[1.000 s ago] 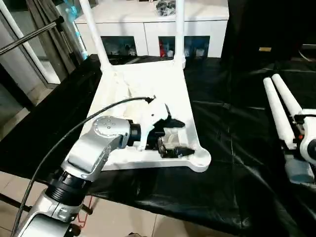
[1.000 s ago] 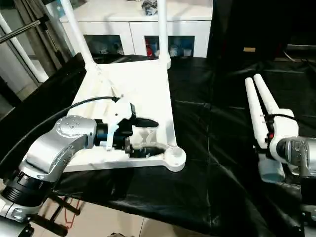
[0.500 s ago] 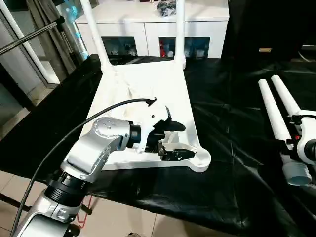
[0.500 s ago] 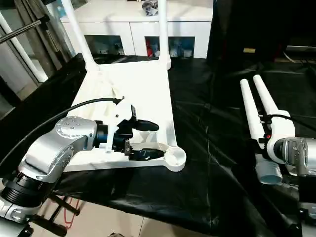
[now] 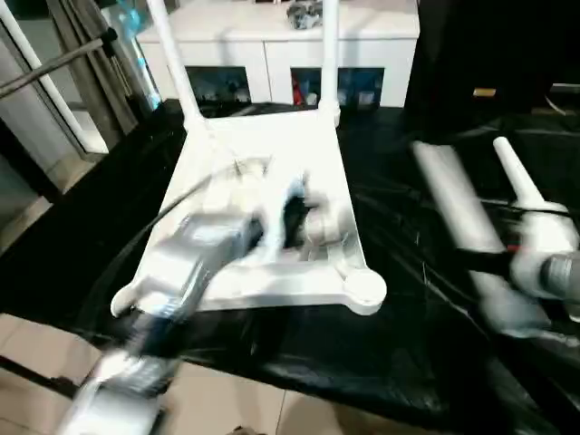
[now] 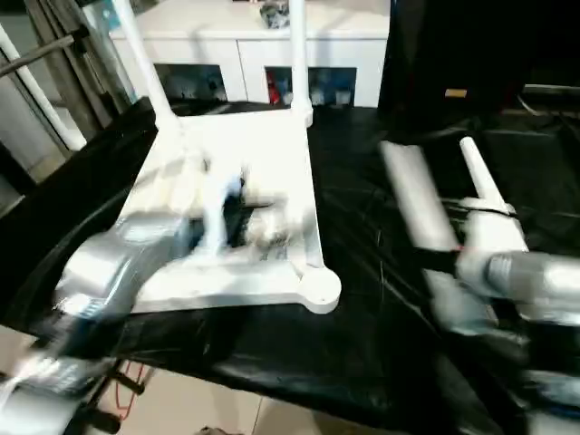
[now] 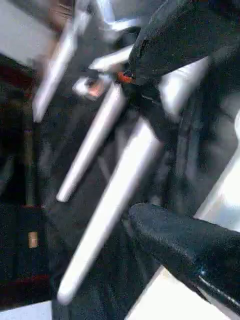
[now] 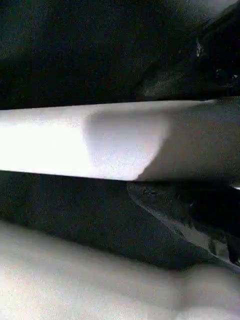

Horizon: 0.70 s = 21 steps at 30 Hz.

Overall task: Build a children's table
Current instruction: Pick table leg

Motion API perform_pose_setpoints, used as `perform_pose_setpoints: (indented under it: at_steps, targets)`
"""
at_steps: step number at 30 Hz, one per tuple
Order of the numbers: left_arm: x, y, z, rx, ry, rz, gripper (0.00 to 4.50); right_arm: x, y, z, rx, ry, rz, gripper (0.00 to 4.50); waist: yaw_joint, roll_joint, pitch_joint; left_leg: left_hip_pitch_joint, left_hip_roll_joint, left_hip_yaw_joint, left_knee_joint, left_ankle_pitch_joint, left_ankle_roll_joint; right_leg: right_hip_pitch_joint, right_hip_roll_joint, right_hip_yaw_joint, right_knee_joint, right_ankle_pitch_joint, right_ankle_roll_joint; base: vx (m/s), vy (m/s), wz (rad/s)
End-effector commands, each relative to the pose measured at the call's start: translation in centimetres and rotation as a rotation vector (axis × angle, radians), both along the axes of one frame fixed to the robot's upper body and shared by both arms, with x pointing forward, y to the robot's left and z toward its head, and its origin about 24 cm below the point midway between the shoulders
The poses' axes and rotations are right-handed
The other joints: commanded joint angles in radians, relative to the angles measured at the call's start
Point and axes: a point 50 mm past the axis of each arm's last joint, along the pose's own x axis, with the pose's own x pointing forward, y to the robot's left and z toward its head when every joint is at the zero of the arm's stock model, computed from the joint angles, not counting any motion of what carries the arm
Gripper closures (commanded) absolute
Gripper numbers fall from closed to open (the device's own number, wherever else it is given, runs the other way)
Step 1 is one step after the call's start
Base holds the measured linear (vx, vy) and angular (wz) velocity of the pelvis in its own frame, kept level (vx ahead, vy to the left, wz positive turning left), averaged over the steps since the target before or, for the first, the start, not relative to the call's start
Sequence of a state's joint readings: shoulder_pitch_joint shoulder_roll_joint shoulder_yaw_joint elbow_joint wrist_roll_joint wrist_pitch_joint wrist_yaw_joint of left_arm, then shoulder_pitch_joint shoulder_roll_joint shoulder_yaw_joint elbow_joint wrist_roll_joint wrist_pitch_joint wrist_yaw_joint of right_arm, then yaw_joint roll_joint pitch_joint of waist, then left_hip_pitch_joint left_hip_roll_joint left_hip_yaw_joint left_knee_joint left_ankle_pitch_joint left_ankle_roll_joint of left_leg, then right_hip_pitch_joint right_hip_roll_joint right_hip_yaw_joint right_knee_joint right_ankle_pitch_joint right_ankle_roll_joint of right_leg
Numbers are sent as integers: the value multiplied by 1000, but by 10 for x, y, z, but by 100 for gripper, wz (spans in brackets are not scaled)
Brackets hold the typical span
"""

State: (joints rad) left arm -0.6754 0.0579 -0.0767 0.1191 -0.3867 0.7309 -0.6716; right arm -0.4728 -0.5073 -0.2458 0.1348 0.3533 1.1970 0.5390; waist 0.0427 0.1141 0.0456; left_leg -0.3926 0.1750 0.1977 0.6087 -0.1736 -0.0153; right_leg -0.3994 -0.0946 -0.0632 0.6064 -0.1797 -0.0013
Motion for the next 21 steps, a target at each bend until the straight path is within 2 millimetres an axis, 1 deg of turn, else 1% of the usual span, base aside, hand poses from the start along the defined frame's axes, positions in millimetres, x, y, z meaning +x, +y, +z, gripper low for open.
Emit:
perform_pose_setpoints:
  at_steps: [1,2,3,5,6,7,8,9,10,11,12,13,15,16,17,18,19,20,21]
  targets:
    - [5,6,-7,-15,66,58,0,4,8,13,26,-63,36,265,13,-53,-74,15,31,-19,-48,-88,91,48,-43,28,-83,-283,-185,0,0,0]
    - [8,1,-10,-30,109,79,0,6,17,14,61,-81,62,266,14,-56,-74,14,31,-18,-49,-86,90,48,-42,29,-82,-283,-182,0,0,0]
    - [9,-2,-13,-32,132,91,0,7,22,15,82,-91,76,266,17,-55,-73,16,30,-18,-49,-86,87,45,-40,28,-86,-292,-178,0,0,0]
    - [10,-5,-16,-33,161,106,0,8,26,16,102,-99,88,266,21,-53,-73,17,31,-20,-51,-99,78,45,-42,29,-87,-312,-166,0,0,0]
    - [12,-6,-19,-23,181,127,0,8,30,17,119,-109,95,266,23,-51,-73,18,33,-21,-53,-104,68,44,-41,28,-88,-304,-163,0,0,0]
    - [16,-5,-25,6,203,186,0,9,39,20,149,-148,124,266,24,-52,-74,18,34,-23,-55,-102,63,45,-41,29,-86,-282,-162,0,0,0]
    - [17,-5,-27,12,207,202,0,9,41,21,157,-161,133,266,25,-49,-74,18,35,-24,-56,-102,62,46,-41,29,-84,-269,-162,0,0,0]
    - [22,-2,-26,-1,214,286,0,7,52,24,178,-216,178,266,25,-45,-76,17,36,-27,-56,-100,65,48,-43,29,-82,-246,-161,0,0,0]
    - [24,-2,-25,-21,228,311,0,6,56,25,183,-237,198,266,25,-47,-76,17,37,-25,-56,-100,65,47,-42,30,-82,-231,-161,0,0,0]
    - [25,-2,-23,-40,240,325,0,5,61,25,190,-256,221,266,25,-55,-78,14,36,-26,-56,-88,71,51,-44,30,-78,-198,-172,0,0,0]
    - [25,-2,-23,-40,240,325,0,5,61,25,190,-256,221,266,29,-53,-78,14,37,-26,-54,-81,76,49,-46,29,-76,-185,-182,0,0,0]
    - [27,-2,-23,-75,276,350,0,3,72,29,221,-322,276,266,29,-56,-76,11,35,-24,-53,-74,83,50,-46,30,-76,-187,-185,0,0,0]
    - [28,-2,-22,-109,313,368,0,1,80,31,242,-355,318,266,31,-56,-78,10,35,-24,-51,-74,89,49,-48,29,-75,-181,-192,0,0,0]
    - [29,-2,-22,-135,335,379,0,0,84,32,255,-369,338,266,33,-58,-77,11,36,-24,-52,-67,92,48,-47,28,-74,-183,-194,0,0,0]
    - [30,-1,-21,-172,358,386,0,-1,88,33,259,-375,360,266,34,-57,-76,10,35,-24,-52,-70,92,48,-47,28,-75,-189,-195,0,0,0]
    - [30,-2,-21,-180,362,387,0,-2,88,33,258,-376,365,267,34,-61,-76,10,35,-23,-52,-74,91,47,-46,28,-76,-195,-195,0,0,0]
    - [30,-2,-18,-213,372,388,0,-2,90,32,252,-375,374,267,37,-64,-74,10,36,-24,-53,-82,89,48,-47,28,-77,-216,-190,0,0,0]
    - [31,-2,-17,-229,376,390,0,-2,91,32,248,-375,378,267,39,-62,-74,11,36,-25,-54,-83,87,47,-47,28,-76,-222,-187,0,0,0]
    - [31,-2,-14,-255,375,387,0,-2,92,31,239,-376,382,267,39,-63,-73,12,38,-25,-54,-87,82,45,-47,29,-78,-232,-180,0,0,0]
